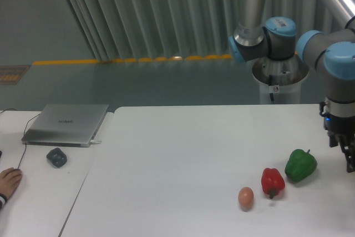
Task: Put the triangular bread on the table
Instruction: 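Raise the open gripper and move it away from the peppers, out of view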
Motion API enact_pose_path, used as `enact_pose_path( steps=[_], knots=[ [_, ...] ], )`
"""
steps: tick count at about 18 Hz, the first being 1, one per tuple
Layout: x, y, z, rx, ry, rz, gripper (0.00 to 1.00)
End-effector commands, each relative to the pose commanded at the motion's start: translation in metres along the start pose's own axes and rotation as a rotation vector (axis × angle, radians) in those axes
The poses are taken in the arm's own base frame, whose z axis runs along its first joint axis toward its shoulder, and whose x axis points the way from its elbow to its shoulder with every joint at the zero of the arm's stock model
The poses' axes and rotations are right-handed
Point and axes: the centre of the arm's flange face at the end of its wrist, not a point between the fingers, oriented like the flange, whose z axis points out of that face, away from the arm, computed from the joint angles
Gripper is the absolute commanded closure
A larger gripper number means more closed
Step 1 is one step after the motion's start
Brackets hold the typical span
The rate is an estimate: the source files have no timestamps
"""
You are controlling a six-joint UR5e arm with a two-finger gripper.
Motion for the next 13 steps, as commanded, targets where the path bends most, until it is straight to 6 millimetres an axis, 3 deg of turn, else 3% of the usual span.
enact_pose_path(
  steps=[13],
  knots=[
    [0.000, 0.035, 0.002, -0.053, 0.003, 0.271, 0.00]
  ],
)
